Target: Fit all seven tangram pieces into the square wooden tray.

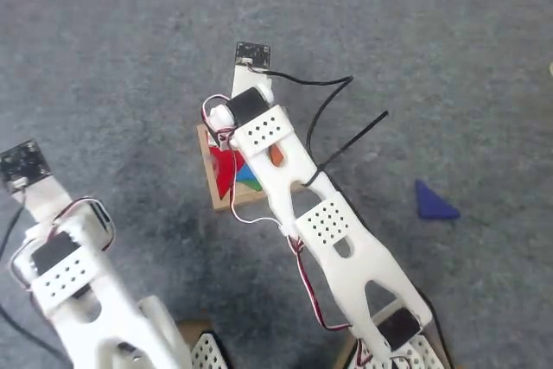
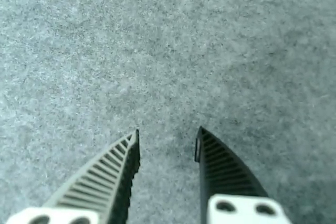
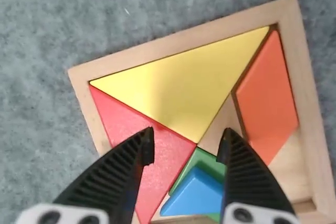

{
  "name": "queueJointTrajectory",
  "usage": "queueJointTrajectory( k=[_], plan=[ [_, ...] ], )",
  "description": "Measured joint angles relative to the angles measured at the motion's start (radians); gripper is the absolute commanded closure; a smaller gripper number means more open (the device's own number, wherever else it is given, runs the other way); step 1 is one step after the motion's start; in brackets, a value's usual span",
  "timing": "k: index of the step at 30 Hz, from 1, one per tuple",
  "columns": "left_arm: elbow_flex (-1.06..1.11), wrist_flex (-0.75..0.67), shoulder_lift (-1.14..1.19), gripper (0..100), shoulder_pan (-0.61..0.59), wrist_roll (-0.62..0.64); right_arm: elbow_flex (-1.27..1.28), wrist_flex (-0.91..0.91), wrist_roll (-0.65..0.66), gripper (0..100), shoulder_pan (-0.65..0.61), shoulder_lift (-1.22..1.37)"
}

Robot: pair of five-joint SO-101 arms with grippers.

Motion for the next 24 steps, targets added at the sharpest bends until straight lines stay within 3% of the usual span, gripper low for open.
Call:
queueJointTrajectory(
  k=[3,8,18,24],
  plan=[
    [0.0,0.0,0.0,83,0.0,0.0,0.002,0.0,0.046,81.1,0.0,-0.014],
    [0.0,0.0,0.0,83,0.0,0.0,0.041,0.0,0.133,93.2,-0.002,-0.037],
    [0.0,0.0,0.0,83,0.0,0.0,0.423,0.0,0.196,87.2,-0.002,-0.299],
    [0.0,0.0,0.0,83,0.0,0.0,0.466,0.0,0.196,87.2,0.034,-0.304]
  ],
)
